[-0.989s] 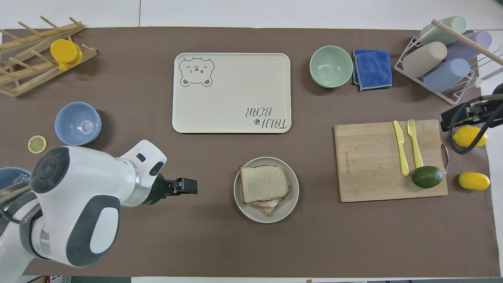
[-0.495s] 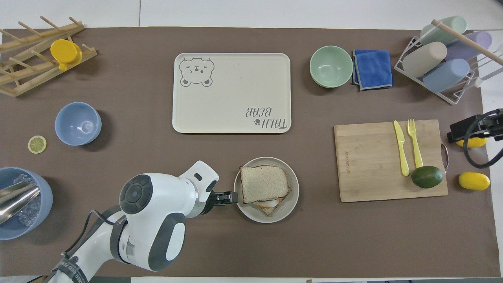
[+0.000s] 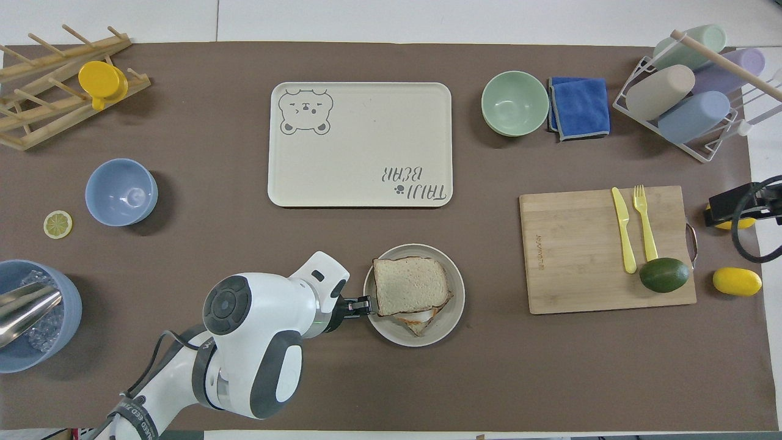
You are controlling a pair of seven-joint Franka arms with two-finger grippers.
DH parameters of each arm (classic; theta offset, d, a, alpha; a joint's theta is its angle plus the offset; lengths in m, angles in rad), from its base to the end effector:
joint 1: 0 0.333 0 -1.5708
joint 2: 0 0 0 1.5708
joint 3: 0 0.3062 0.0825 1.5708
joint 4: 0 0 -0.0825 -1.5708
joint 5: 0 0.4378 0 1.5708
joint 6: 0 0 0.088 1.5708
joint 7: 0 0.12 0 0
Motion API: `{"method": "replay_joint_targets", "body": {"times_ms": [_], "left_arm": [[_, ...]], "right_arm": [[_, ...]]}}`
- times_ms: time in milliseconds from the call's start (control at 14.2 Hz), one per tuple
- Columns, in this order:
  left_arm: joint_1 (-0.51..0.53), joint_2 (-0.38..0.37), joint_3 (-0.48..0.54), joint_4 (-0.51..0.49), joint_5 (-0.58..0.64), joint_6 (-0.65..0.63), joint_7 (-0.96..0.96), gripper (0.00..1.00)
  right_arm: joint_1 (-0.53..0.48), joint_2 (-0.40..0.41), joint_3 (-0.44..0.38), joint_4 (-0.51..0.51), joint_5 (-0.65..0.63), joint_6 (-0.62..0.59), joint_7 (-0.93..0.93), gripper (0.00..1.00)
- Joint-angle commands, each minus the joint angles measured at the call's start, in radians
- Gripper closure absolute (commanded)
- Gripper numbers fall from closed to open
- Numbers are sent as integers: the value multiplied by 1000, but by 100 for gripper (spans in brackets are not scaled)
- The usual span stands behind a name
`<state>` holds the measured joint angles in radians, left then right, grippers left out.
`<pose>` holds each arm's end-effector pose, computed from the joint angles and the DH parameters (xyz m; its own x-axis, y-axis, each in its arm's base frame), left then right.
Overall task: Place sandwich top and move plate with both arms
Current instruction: 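Grip the plate rim nearest the robot with the left gripper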
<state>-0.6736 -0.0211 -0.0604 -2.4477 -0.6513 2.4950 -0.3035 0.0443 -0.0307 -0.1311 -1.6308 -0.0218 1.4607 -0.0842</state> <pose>0.3866 -0.3503 0.2509 0.9865 0.0523 -0.1549 0.1066 -0.9241 0.3669 0.5811 -0.0543 0.5800 0.9901 -0.0035 -0.1402 -0.0027 -1.0000 0.0060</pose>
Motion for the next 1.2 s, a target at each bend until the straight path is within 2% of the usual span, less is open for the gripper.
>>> {"method": "replay_joint_targets", "body": {"times_ms": [0,283,777,918,1060,1130], "left_arm": [[-32,27,14,-4,-43,64,1,43],[-40,53,14,1,-65,93,4,48],[-43,58,13,10,-93,97,6,68],[-44,63,13,10,-94,99,4,81],[-61,63,13,10,-108,123,6,100],[-63,63,14,10,-108,127,6,100]], "right_arm": [[-3,-9,4,-17,26,12,-6,0],[-6,-12,4,-23,33,7,-12,0],[-4,-12,4,-23,33,7,-11,0],[-4,-12,4,-23,33,7,-12,0],[-4,-12,4,-23,33,7,-12,0],[-4,-12,4,-23,33,7,-11,0]]}}
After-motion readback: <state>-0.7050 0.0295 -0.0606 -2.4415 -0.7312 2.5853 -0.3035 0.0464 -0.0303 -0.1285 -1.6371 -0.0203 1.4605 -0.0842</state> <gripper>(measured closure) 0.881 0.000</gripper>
